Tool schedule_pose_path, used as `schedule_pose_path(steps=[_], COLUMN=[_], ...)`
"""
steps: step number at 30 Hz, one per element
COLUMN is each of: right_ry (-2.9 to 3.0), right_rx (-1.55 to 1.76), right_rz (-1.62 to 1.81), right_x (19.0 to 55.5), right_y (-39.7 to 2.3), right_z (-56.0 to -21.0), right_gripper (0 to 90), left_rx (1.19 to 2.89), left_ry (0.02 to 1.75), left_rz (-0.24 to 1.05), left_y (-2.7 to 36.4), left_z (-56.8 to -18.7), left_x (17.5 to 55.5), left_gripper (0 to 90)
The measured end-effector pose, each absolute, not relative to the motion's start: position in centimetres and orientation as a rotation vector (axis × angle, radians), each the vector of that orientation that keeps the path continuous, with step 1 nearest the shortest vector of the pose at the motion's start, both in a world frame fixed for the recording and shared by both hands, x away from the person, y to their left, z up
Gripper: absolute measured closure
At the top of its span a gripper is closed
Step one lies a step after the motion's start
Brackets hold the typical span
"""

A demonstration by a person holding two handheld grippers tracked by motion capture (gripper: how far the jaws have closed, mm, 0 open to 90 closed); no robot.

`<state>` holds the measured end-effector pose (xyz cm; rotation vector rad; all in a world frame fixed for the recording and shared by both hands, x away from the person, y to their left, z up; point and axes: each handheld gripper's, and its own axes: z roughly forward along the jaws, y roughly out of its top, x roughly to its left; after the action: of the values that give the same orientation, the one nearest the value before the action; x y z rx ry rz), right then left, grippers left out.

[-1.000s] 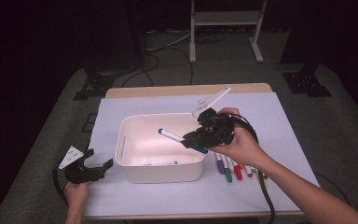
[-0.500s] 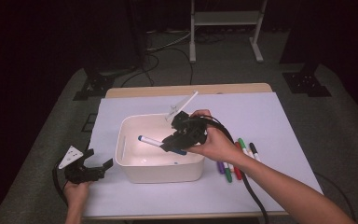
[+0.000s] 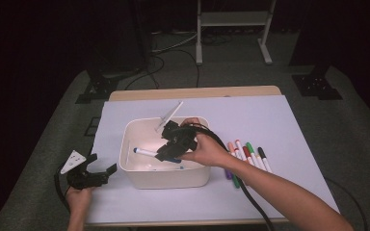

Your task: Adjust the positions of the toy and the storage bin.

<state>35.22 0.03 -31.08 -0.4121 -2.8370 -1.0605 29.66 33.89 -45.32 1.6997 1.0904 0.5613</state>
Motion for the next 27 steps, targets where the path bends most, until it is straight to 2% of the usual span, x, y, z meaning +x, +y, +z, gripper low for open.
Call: schedule_pose_path(steps=[27], right_ry=[-2.863], right_rx=[-0.365], right_rz=[-0.897], right_x=[35.6], right_y=[3.2], right_z=[-33.8], right_gripper=[75.4], left_rx=[1.687], left_ry=[1.088], left_rz=[0.563], left_y=[34.0], left_z=[-45.3], left_x=[29.6], left_gripper=[0.0])
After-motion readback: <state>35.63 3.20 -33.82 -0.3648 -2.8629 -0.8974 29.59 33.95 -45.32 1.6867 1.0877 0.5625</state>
